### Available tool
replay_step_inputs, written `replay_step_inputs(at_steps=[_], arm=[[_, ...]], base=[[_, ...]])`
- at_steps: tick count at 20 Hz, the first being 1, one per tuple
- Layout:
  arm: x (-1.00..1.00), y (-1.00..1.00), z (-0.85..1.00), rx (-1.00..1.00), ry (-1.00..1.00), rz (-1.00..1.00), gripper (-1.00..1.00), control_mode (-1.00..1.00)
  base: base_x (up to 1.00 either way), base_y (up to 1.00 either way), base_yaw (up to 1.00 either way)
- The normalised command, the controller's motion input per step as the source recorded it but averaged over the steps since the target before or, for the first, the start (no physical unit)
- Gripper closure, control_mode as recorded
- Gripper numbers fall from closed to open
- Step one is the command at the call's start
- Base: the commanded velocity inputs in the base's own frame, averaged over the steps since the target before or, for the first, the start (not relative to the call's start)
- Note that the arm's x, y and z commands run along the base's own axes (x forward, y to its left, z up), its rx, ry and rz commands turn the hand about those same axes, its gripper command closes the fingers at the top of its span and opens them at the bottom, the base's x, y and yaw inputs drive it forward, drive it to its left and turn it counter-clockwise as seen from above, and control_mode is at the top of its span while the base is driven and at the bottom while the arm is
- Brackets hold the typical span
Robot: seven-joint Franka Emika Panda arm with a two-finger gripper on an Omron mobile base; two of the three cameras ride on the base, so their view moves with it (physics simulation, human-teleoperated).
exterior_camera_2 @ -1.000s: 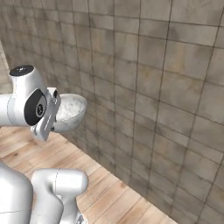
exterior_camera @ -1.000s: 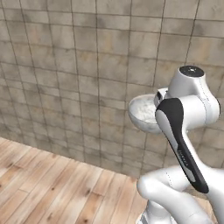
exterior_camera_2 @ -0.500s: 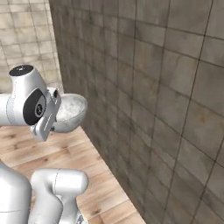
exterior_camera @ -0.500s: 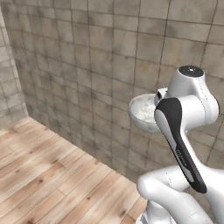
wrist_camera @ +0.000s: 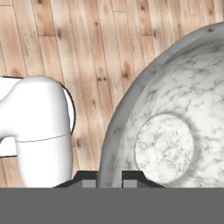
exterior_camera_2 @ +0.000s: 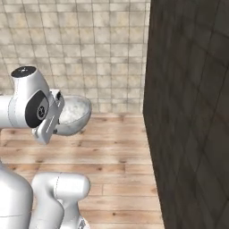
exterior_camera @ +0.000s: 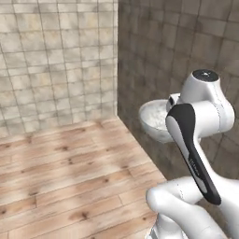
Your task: Pick up the bowls from the cabinet and place each bowl in front of a stool on the dining counter.
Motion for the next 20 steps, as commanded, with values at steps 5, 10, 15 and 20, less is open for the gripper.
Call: replay_step_inputs(at_steps=[5,10,15,20], arm=[[0.00,0.00,0.00,0.00,0.00,0.00,1.00,1.00],[0.00,0.00,0.00,0.00,0.00,0.00,1.00,1.00],[0.00,0.00,0.00,0.00,0.00,0.00,1.00,1.00],[0.00,0.00,0.00,0.00,0.00,0.00,1.00,1.00]], base=[[0.90,-0.04,0.73],[0.91,-0.10,0.71],[0.87,-0.23,0.68],[0.39,-0.04,0.75]])
